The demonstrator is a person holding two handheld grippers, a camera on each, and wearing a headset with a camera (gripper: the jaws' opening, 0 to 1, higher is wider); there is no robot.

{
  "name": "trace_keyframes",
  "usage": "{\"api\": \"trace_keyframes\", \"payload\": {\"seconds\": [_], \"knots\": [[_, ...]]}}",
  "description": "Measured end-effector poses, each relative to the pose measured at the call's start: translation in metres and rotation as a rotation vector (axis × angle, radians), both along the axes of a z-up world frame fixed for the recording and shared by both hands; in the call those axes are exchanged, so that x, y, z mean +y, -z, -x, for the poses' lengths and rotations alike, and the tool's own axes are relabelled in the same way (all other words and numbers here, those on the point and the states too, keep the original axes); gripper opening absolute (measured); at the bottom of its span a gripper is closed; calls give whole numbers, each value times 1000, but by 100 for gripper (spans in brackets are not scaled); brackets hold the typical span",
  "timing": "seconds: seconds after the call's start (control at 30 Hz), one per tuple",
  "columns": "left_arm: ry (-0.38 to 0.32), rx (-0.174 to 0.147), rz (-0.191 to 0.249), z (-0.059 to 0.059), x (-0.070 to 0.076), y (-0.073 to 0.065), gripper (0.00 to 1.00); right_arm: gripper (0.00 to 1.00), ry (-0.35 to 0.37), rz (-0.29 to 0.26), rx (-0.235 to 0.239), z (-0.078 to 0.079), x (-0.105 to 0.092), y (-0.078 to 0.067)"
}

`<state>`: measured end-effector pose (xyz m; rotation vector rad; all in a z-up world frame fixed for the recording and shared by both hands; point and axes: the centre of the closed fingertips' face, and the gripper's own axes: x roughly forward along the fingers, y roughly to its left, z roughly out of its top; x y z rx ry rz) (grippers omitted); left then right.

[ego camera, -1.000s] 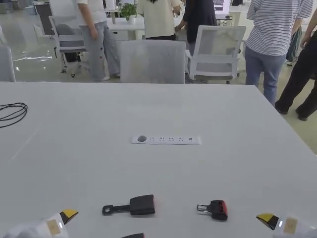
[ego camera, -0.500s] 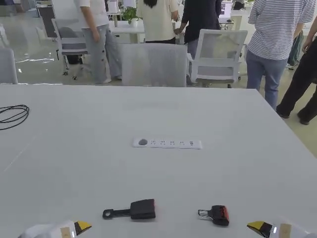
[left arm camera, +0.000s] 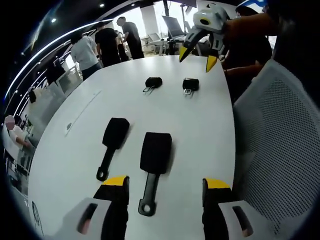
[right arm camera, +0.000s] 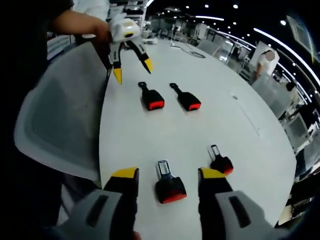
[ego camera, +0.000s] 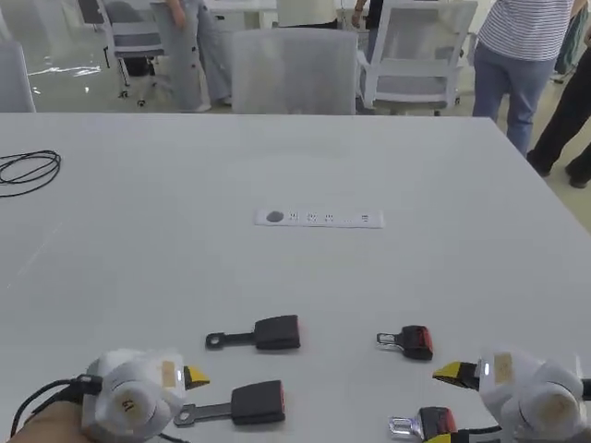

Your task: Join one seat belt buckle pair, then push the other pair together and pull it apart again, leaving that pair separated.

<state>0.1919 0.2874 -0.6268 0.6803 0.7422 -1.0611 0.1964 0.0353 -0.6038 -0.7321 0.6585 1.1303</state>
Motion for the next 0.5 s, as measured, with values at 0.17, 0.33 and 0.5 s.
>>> {"api": "trace_keyframes", "payload": {"seconds": [0.17,0.33,0.5], "knots": [[6,9,15,-16,-11,1,57,47,-26,41,30,-2,-10,19],[28,31,-9,-21,-18,13,57,44,-27,53,69,-4,-18,34],[52,51,-45,-29,-23,27,57,43,-62,101,81,-6,-21,45]]}}
